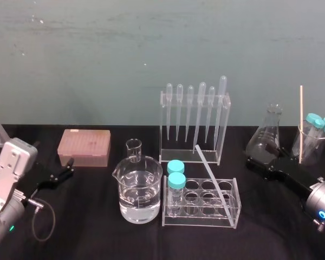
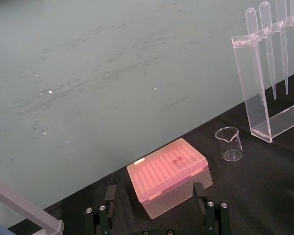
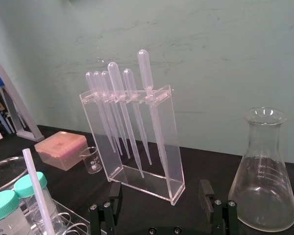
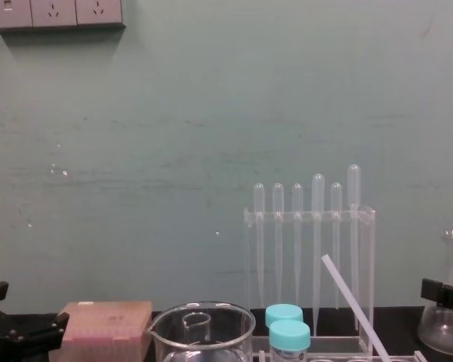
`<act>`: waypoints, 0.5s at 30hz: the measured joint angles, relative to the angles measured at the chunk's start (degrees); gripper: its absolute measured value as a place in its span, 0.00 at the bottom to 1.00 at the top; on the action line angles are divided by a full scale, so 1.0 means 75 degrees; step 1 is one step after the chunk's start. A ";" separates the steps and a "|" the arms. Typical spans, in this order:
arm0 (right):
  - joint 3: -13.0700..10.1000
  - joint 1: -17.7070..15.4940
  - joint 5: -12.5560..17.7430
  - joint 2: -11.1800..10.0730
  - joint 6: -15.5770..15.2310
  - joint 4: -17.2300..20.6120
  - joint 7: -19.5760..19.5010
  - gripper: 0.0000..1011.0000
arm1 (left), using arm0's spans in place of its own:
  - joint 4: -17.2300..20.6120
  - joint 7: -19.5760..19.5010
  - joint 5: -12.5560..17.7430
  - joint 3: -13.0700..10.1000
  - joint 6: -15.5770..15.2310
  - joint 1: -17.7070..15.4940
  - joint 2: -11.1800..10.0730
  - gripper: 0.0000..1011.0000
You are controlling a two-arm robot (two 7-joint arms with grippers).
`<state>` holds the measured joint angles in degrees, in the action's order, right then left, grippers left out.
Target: Pick up the stirring rod with one hand, then place it down.
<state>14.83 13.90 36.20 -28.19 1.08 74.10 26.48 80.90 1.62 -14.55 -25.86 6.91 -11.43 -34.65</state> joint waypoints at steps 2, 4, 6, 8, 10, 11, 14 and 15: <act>-0.0002 0.0001 0.0002 0.0002 0.0011 0.0000 0.0004 0.99 | 0.0000 0.0000 0.0000 0.0000 0.0000 0.0000 0.0000 0.99; -0.0003 0.0003 0.0004 0.0003 0.0017 0.0000 0.0008 0.99 | 0.0000 0.0000 0.0000 0.0000 0.0000 0.0000 0.0000 0.99; -0.0004 0.0004 0.0005 0.0004 0.0020 0.0000 0.0012 0.99 | 0.0000 0.0000 0.0000 0.0000 0.0000 0.0000 0.0000 0.99; -0.0005 0.0006 0.0006 0.0004 0.0029 0.0000 0.0015 0.99 | 0.0000 0.0000 0.0000 0.0000 0.0000 0.0000 0.0000 0.99; -0.0005 0.0007 0.0005 0.0004 0.0035 0.0000 0.0018 0.99 | 0.0000 0.0000 0.0000 0.0000 0.0000 0.0000 0.0000 0.99; -0.0006 0.0008 0.0006 0.0004 0.0040 0.0000 0.0019 0.99 | 0.0000 0.0000 0.0000 0.0000 0.0000 0.0000 0.0000 0.99; -0.0006 0.0010 0.0006 0.0004 0.0046 -0.0001 0.0022 0.99 | -0.0001 0.0000 0.0000 0.0000 0.0000 0.0000 0.0000 0.99; -0.0006 0.0010 0.0005 0.0004 0.0048 0.0000 0.0022 0.99 | 0.0000 0.0000 0.0000 0.0000 0.0000 -0.0001 0.0000 0.99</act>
<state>14.78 13.98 36.24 -28.16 1.44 74.10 26.65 80.90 1.62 -14.54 -25.86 6.91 -11.44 -34.64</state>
